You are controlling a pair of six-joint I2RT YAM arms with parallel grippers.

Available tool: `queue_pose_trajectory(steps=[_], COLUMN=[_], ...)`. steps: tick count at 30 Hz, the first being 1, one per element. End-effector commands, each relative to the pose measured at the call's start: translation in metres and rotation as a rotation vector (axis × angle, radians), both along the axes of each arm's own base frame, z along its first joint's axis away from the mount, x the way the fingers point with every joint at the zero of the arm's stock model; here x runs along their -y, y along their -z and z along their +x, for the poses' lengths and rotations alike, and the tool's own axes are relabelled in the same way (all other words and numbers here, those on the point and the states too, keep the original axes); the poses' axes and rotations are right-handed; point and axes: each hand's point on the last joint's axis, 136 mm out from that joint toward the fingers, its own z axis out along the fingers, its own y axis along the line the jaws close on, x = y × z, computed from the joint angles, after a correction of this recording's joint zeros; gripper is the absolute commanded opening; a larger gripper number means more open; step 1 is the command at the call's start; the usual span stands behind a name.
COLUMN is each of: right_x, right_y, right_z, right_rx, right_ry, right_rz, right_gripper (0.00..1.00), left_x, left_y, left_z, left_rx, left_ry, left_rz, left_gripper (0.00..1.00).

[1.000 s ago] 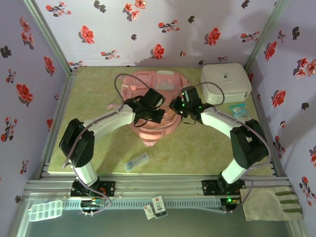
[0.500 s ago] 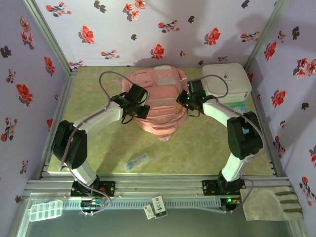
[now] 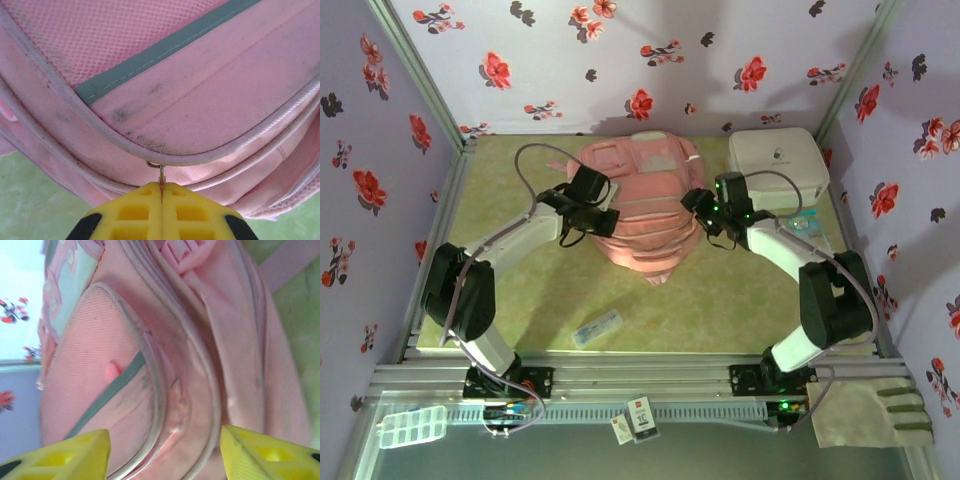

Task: Pack the student bag
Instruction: Unzip the student bag at the top-center of the table.

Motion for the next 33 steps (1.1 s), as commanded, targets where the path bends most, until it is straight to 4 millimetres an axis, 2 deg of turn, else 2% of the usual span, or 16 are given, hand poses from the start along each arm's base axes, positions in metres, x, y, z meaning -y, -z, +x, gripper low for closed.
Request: queue_pose_trajectory(steps=[1,5,10,15,19,24,33], right_x=[-0.022,-0.038,-0.045,-0.043,-0.031,-0.026,-0.042], right_y=[-0.016,-0.01,-0.001,0.01,0.017,0.016,-0.002], right_z=[-0.004,-0.005,0.005,0.014,0.018,0.025,0.051], right_rx=[0.012,-0.017,-0.022,-0.036,-0.033,-0.013,0.033], right_ry=[0.029,0.016,0.011,0.002,0.031,0.024,-0.042], right_rz=[0.159,0.183,0.176,0.099,0.016,-0.051,-0.05], right_gripper=[0.62,0.6,0.5,0.28,0.17,0.14,0.13], left_x=[0.028,0.034,0.034,0.016,-0.013,-0.038,-0.052], left_y=[-0.025,-0.022,-0.02,-0.013,-0.008,-0.001,-0.005], left_z=[-0.013,-0.009,-0.001,0.01,0.02,0.032,0.068], left_rx=[0.055,0.049,0.056,0.056,0.058,0.045,0.019], left_ry=[0.132,0.133,0.115,0.036,-0.049,-0.116,-0.248], left_rz=[-0.081,-0.08,-0.065,-0.003,0.061,0.077,0.016], left_gripper=[0.0,0.0,0.0,0.0,0.0,0.0,0.0])
